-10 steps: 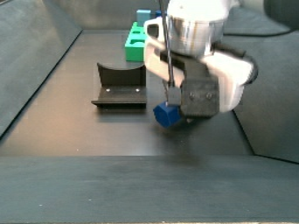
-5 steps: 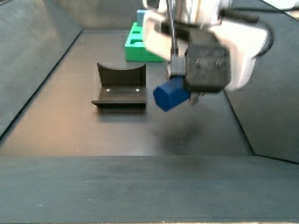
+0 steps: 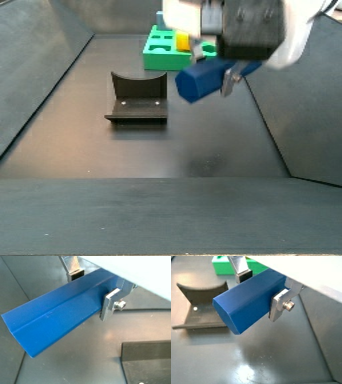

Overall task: Pick up the hexagon object. Move up. Place the hexagon object on the fixture. Regrasp the hexagon object. Move to above the board. Insert the hexagon object.
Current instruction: Place the hexagon object on the fixture.

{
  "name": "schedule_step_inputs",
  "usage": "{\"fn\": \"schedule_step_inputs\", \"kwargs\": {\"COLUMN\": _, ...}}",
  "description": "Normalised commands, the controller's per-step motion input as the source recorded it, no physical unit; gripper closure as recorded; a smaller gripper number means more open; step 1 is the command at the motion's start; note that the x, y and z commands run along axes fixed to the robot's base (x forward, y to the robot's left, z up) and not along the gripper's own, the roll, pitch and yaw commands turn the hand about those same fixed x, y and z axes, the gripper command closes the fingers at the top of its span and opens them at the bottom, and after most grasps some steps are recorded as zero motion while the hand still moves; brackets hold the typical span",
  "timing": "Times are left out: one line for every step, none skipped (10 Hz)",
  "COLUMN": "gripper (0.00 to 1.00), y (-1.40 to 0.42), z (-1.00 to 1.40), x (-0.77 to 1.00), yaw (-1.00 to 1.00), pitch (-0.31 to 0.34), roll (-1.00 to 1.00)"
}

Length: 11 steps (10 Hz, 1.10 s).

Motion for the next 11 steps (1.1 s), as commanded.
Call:
{"fn": "schedule_step_inputs", "kwargs": {"gripper": 1.00, "y": 0.01, "z": 0.82, "x": -0.02, "yaw": -0.02, "pitch": 0.058, "roll": 0.04}}
{"fn": "schedule_step_inputs", "kwargs": {"gripper": 1.00, "y": 0.01, "z": 0.61, "x": -0.01, "yaw": -0.01, "pitch": 0.067, "roll": 0.05}}
{"fn": "schedule_step_inputs", "kwargs": {"gripper": 1.00, "y": 0.01, "z": 0.45, "x": -0.01, "yaw": -0.01, "pitch": 0.076, "roll": 0.04}}
{"fn": "schedule_step_inputs", "kwargs": {"gripper": 1.00, "y": 0.01, "z": 0.34, "x": 0.00, "yaw": 0.00, "pitch": 0.083, "roll": 0.04}}
{"fn": "schedule_step_inputs", "kwargs": {"gripper": 1.00, "y": -1.00, "z": 0.01, "x": 0.85, "yaw": 1.00, "pitch": 0.106, "roll": -0.07}}
{"fn": "schedule_step_inputs", "kwargs": {"gripper": 1.00, "y": -1.00, "z": -0.07, "x": 0.88, "yaw": 1.00, "pitch": 0.112, "roll": -0.06}}
{"fn": "schedule_step_inputs", "kwargs": {"gripper": 1.00, "y": -1.00, "z": -0.06, "x": 0.97, "yaw": 1.00, "pitch": 0.119, "roll": -0.07}}
{"fn": "schedule_step_inputs", "kwargs": {"gripper": 1.00, "y": -0.95, "z": -0.04, "x": 1.00, "yaw": 1.00, "pitch": 0.125, "roll": -0.07}}
{"fn": "schedule_step_inputs", "kwargs": {"gripper": 1.00, "y": -0.69, "z": -0.03, "x": 1.00, "yaw": 1.00, "pitch": 0.148, "roll": -0.07}}
{"fn": "schedule_step_inputs", "kwargs": {"gripper": 1.00, "y": -0.55, "z": -0.02, "x": 0.96, "yaw": 1.00, "pitch": 0.157, "roll": -0.07}}
{"fn": "schedule_step_inputs", "kwargs": {"gripper": 1.00, "y": -0.24, "z": -0.01, "x": 0.83, "yaw": 1.00, "pitch": 0.185, "roll": -0.07}}
